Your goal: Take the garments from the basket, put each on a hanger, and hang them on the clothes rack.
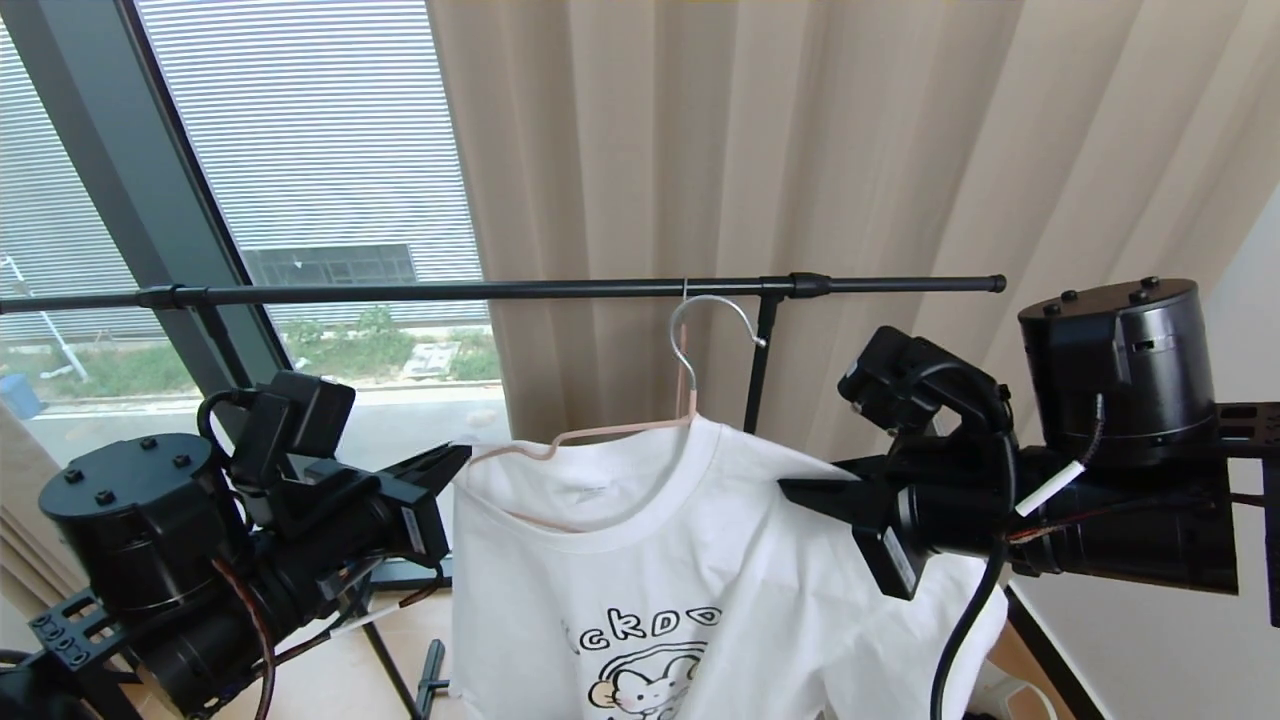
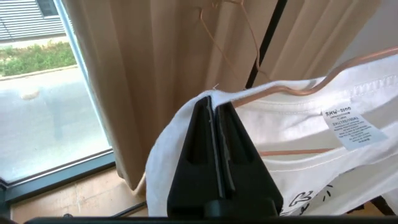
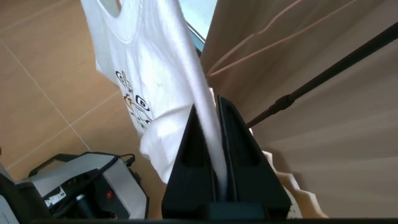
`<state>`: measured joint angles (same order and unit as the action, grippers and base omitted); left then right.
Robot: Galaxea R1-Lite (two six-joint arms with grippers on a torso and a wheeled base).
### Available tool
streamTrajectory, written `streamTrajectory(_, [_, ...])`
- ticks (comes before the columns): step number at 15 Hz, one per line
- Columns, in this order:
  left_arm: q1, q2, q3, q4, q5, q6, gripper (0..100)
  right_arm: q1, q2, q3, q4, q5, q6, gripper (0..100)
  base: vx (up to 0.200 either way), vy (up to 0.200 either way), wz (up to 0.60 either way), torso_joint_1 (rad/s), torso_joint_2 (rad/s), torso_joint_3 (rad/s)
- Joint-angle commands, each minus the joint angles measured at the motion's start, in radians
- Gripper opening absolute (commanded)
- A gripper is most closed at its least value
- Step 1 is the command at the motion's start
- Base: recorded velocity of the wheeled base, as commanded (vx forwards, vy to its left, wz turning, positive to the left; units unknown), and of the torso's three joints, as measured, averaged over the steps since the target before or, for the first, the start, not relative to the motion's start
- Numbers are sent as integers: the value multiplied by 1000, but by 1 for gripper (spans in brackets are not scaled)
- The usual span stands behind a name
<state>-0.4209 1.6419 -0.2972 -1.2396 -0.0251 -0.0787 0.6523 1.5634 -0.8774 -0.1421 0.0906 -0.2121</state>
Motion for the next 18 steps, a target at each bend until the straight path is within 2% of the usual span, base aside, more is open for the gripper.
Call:
streamTrajectory(1, [-32,-96,-48,84,2,2,0,4,7,8,-22,-2,0,0,0,0,0,0,0,0])
streamTrajectory(3, [-52,-137,-92,196,16,4,0,12,12,31,-74,-26,0,0,0,0,0,0,0,0])
streamTrajectory(4, [-53,-137,-99,215,25,7,0,12,10,35,-82,-38,0,0,0,0,0,0,0,0])
streamTrajectory(5, [-52,-136,-114,229,51,17,0,15,7,40,-90,-91,-1,0,0,0,0,0,0,0])
streamTrajectory(8, [-68,-131,-143,252,109,76,0,55,15,41,-93,-154,0,0,0,0,0,0,0,0])
streamTrajectory(10, [-88,-132,-168,273,149,89,0,72,29,44,-114,-189,0,0,0,0,0,0,0,0])
streamTrajectory(11, [-104,-136,-183,293,180,116,0,82,47,55,-160,-241,0,0,0,0,0,0,0,0])
streamTrajectory(12, [-108,-136,-184,296,203,137,0,96,63,63,-197,-258,2,0,0,0,0,0,0,0])
streamTrajectory(15, [-150,-129,-201,299,267,171,0,141,119,80,-315,-273,53,0,0,0,0,0,0,0])
streamTrajectory(17, [-177,-129,-209,298,298,191,0,150,181,75,-373,-371,65,0,0,0,0,0,0,0])
streamTrajectory(18, [-179,-129,-209,298,300,192,0,151,184,75,-376,-374,65,0,0,0,0,0,0,0])
